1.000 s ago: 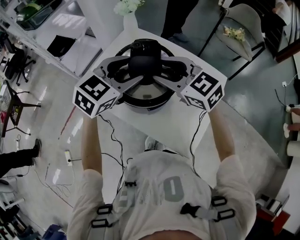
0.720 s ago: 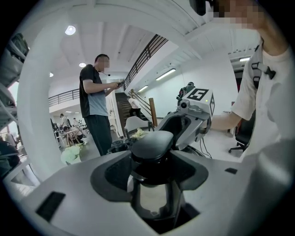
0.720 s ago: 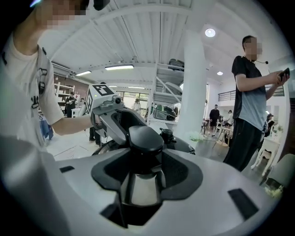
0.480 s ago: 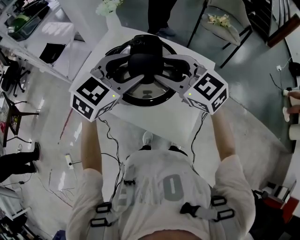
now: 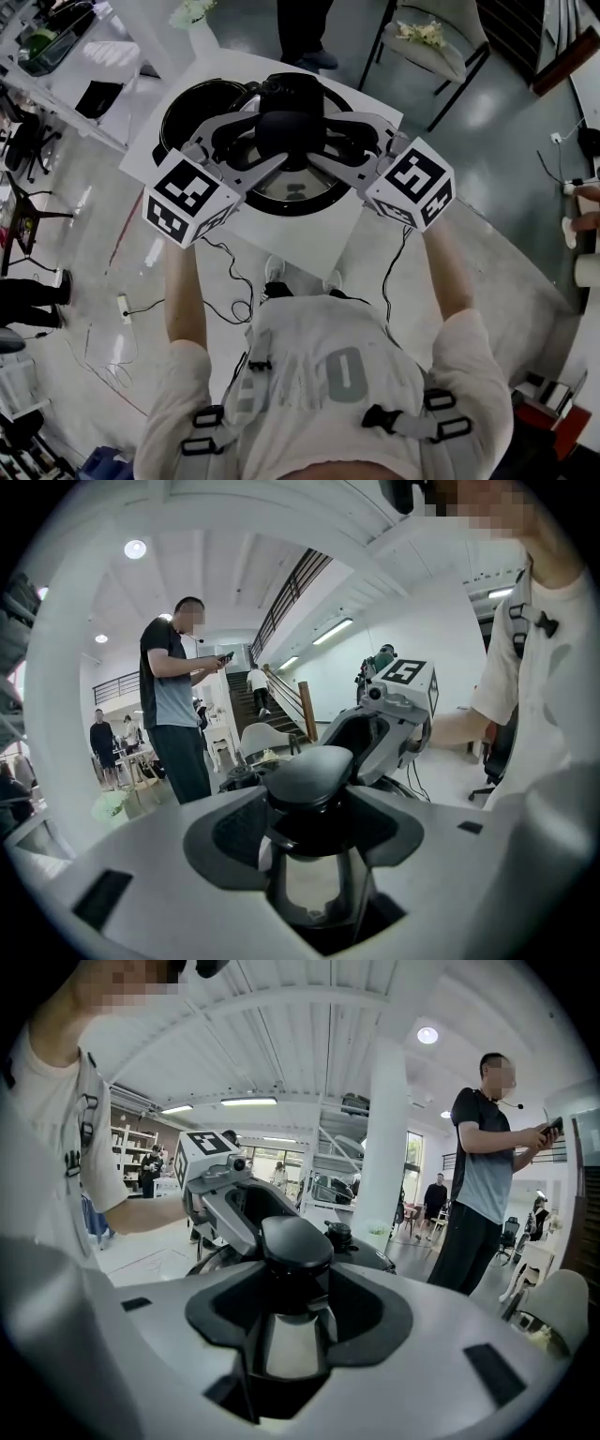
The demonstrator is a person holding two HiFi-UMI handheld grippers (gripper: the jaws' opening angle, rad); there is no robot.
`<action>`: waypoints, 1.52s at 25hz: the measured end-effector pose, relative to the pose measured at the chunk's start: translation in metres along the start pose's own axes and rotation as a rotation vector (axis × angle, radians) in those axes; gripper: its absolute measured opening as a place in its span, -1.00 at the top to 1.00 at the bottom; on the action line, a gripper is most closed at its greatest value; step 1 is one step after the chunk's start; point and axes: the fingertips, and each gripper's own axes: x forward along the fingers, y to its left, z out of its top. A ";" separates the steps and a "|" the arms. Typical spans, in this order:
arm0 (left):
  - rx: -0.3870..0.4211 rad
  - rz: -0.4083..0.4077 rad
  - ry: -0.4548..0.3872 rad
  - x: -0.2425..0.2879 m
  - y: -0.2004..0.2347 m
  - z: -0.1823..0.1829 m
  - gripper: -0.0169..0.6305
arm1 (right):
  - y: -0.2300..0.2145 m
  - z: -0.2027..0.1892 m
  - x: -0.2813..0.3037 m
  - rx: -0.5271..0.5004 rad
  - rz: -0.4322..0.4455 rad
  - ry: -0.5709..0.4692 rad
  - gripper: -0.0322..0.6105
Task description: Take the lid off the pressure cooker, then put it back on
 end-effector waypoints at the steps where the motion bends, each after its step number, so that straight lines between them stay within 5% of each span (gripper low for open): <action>1: -0.005 0.004 0.003 0.004 -0.009 0.002 0.15 | 0.002 -0.004 -0.008 0.001 0.007 0.001 0.25; 12: -0.102 0.023 0.051 0.038 -0.066 -0.031 0.14 | 0.021 -0.068 -0.039 0.059 0.084 0.044 0.25; 38: -0.311 0.029 0.203 0.078 -0.094 -0.209 0.14 | 0.061 -0.219 0.040 0.156 0.186 0.204 0.26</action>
